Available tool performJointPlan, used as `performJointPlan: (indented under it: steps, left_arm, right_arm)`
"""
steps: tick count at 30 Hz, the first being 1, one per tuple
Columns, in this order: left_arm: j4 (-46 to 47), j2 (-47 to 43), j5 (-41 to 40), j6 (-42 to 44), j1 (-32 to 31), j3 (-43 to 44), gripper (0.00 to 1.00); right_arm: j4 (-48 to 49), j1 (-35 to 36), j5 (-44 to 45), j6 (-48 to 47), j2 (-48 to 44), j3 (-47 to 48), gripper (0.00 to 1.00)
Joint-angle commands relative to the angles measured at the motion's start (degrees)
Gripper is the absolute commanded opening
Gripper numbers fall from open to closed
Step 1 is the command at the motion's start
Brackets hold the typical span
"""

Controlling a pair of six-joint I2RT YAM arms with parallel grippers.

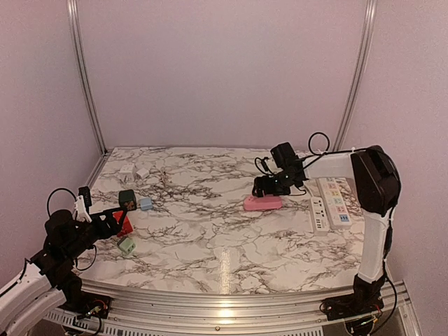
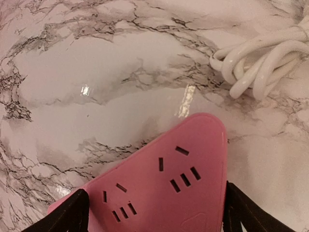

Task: Insert the plug
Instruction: Move the socket to the center of the board.

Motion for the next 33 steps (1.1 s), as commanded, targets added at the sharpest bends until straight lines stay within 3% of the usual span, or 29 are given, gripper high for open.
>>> performJointPlan:
  steps: [1, 16, 33]
  left_arm:
    - [2.0, -0.1, -0.2, 0.0, -0.2, -0.6, 0.99]
    - [2.0, 0.0, -0.2, -0.2, -0.1, -0.7, 0.99]
    - [1.8, 0.1, -0.4, -0.1, -0.2, -0.7, 0.99]
  right_arm:
    - [-2.4, 3.5, -0.4, -2.9, -1.2, -1.4, 0.87]
    - [-0.7, 15.2, 0.5, -0.5, -2.8, -3.2, 0.87]
    - [-3.4, 27.7, 3.1, -1.6, 1.9, 4.4, 0.88]
